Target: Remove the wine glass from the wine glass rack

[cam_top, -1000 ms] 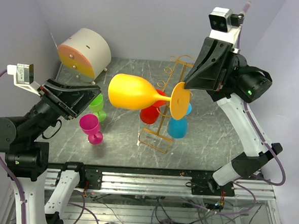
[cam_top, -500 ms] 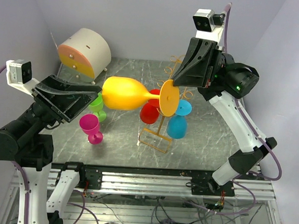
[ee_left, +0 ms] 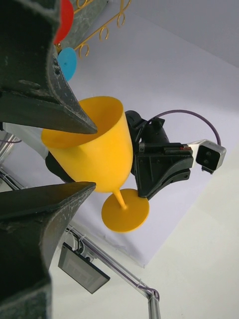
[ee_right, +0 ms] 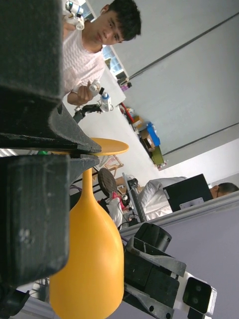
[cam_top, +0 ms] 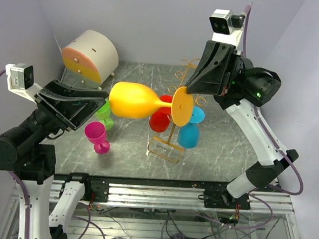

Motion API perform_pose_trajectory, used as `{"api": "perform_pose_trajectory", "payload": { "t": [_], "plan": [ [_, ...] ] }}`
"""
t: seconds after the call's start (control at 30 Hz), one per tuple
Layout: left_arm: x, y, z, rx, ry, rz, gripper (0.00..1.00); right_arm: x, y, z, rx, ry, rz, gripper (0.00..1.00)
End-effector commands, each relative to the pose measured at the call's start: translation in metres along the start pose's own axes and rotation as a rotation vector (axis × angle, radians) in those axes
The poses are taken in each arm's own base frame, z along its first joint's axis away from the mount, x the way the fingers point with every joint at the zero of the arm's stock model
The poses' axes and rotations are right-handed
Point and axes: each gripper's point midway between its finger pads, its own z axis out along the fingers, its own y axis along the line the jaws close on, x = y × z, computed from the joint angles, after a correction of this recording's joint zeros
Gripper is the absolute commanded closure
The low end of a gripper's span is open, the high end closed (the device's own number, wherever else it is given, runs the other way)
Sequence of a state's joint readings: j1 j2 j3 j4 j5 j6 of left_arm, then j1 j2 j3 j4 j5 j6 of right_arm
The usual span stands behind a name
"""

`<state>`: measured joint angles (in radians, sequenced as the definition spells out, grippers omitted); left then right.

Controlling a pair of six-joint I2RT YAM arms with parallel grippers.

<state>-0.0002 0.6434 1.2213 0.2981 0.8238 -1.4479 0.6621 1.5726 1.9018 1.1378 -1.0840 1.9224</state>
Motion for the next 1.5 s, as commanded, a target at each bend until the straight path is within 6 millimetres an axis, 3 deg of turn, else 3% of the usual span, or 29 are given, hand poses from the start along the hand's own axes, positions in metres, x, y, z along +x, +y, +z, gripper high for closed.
{"api": "perform_pose_trajectory", "payload": {
  "t": [0.0, 0.2, 0.63, 0.7, 0.87, 0.97, 1.0, 1.13, 1.17, 1.33, 1.47],
  "plan": [
    [0.004, -0.006, -0.001, 0.000, 0.027, 0.035, 0.46, -0.002, 0.032, 0.006, -0.030, -0.010, -0.081, 1.00],
    [0.002, -0.009, 0.000, 0.034, 0.020, 0.007, 0.46, -0.004, 0.034, 0.010, -0.045, -0.008, -0.092, 1.00],
    [-0.003, -0.020, 0.005, 0.084, 0.029, -0.011, 0.49, -0.004, -0.003, 0.020, -0.079, 0.008, -0.054, 1.00],
    [-0.001, -0.022, 0.004, 0.096, 0.036, -0.014, 0.56, -0.003, -0.008, 0.020, -0.077, 0.007, -0.049, 1.00],
    [0.003, -0.022, 0.002, 0.102, 0.050, -0.014, 0.89, 0.001, -0.015, 0.017, -0.070, 0.010, -0.041, 1.00],
    [0.004, -0.019, 0.001, 0.088, 0.047, -0.014, 0.93, 0.005, -0.012, 0.016, -0.065, 0.021, -0.051, 1.00],
    [0.004, -0.018, 0.000, 0.087, 0.046, -0.019, 0.93, 0.007, -0.010, 0.015, -0.063, 0.025, -0.057, 0.97],
    [0.005, -0.016, -0.001, 0.109, 0.034, -0.046, 0.93, 0.013, -0.001, 0.013, -0.033, 0.033, -0.099, 0.37],
    [0.005, -0.017, -0.002, 0.118, 0.030, -0.050, 0.93, 0.015, 0.001, 0.012, -0.021, 0.037, -0.116, 0.30],
    [0.001, -0.030, -0.005, 0.193, -0.012, -0.052, 0.93, 0.030, 0.012, 0.003, 0.074, 0.069, -0.243, 0.23],
    [-0.006, -0.037, -0.004, 0.184, -0.049, 0.007, 0.93, 0.028, 0.013, -0.007, 0.282, 0.042, -0.398, 0.22]
  ]
}}
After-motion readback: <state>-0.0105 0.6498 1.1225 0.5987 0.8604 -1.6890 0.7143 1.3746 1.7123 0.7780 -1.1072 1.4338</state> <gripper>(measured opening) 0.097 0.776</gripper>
